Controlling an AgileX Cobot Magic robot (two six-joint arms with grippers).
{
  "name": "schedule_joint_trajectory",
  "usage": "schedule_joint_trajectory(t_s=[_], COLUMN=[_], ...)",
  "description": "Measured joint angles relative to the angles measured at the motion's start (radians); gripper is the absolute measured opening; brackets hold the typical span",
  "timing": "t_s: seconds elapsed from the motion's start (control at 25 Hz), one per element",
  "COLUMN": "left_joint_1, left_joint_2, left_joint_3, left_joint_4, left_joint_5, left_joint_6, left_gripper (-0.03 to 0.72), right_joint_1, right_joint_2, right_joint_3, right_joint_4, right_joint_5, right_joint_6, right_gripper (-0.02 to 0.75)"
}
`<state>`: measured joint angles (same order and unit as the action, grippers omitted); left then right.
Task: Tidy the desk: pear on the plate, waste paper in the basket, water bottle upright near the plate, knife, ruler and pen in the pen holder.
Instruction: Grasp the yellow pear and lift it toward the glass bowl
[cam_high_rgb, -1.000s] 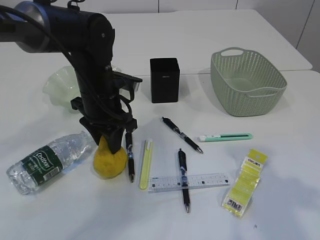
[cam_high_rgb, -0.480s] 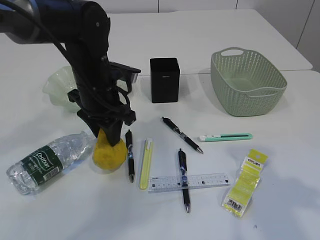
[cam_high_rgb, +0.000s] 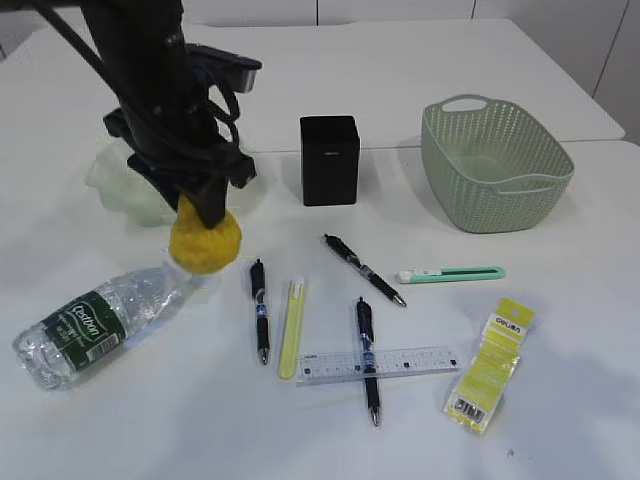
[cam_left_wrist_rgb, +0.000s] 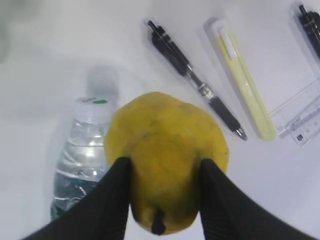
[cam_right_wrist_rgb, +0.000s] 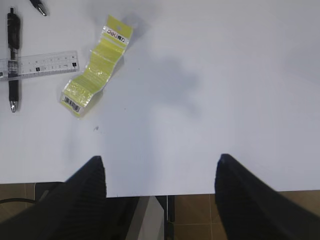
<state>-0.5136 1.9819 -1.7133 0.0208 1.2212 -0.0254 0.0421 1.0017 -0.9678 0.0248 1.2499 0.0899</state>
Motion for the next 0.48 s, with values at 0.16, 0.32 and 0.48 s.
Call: schedule_joint_trajectory(t_s=[0.16, 0.32, 0.48], left_joint_1=[0.000, 0.002, 0.029], left_joint_2=[-0.002, -0.003, -0.003], left_joint_3=[-0.079, -0.168, -0.243], left_joint_4=[0.058, 0.109, 0.202], left_joint_5=[0.005, 0.015, 0.017], left_joint_6=[-0.015, -0.030, -0.037], left_gripper=[0.281, 0.284, 0.286], right_joint_1=[0.000, 0.000, 0.000], right_joint_2=[0.021, 0.049, 0.074], right_joint_3=[0.000, 0.000, 0.000], right_joint_4=[0.000, 0.000, 0.000], right_joint_5=[0.000, 0.000, -0.002], right_joint_6=[0.000, 0.000, 0.000], right_gripper=[0.533, 0.533, 0.533])
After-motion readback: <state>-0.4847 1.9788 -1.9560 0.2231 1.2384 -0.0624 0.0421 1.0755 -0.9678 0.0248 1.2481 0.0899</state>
